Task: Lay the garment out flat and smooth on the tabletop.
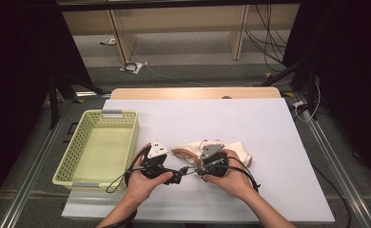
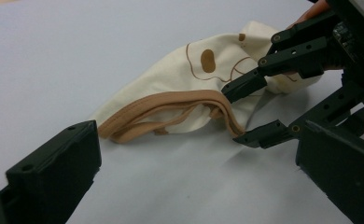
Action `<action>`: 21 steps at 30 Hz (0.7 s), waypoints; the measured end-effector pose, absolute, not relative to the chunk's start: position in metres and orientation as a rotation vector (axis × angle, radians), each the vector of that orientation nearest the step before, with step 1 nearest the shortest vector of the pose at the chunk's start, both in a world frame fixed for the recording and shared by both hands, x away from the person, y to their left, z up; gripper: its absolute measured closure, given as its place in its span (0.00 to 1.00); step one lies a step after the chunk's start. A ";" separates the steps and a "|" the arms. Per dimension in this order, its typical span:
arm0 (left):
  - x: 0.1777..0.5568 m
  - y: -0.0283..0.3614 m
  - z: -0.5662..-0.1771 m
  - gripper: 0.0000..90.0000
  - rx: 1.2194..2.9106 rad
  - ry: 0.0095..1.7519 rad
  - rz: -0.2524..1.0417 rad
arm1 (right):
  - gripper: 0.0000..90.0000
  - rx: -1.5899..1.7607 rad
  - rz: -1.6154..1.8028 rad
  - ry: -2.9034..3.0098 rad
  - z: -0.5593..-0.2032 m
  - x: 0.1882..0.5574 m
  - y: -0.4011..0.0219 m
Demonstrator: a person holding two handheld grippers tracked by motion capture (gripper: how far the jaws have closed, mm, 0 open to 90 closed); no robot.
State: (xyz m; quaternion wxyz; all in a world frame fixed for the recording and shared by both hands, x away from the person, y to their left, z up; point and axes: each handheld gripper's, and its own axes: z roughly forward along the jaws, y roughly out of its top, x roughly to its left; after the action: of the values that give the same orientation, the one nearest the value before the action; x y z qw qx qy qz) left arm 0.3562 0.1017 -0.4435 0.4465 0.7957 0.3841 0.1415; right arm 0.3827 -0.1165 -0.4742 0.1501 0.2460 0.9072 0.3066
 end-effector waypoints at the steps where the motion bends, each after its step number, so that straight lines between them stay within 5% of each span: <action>1: 0.356 0.101 -0.444 0.00 1.978 0.950 0.354 | 0.59 0.730 0.873 2.597 -0.476 0.382 -0.115; 5: 0.351 0.101 -0.447 0.00 2.020 0.938 0.366 | 0.88 0.811 0.859 2.583 -0.480 0.382 -0.115; 7: 0.348 0.102 -0.447 0.01 2.033 0.928 0.381 | 0.93 0.860 0.867 2.595 -0.477 0.382 -0.117; 21: 0.311 0.123 -0.446 0.28 2.079 0.901 0.378 | 0.94 0.800 0.897 2.732 -0.449 0.315 -0.122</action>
State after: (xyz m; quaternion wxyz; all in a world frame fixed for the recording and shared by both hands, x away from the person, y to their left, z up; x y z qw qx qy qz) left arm 0.3110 0.1233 -0.4460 0.4097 0.8256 0.3577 0.1500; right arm 0.3149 -0.1219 -0.4487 0.0784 0.2672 0.9125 0.2997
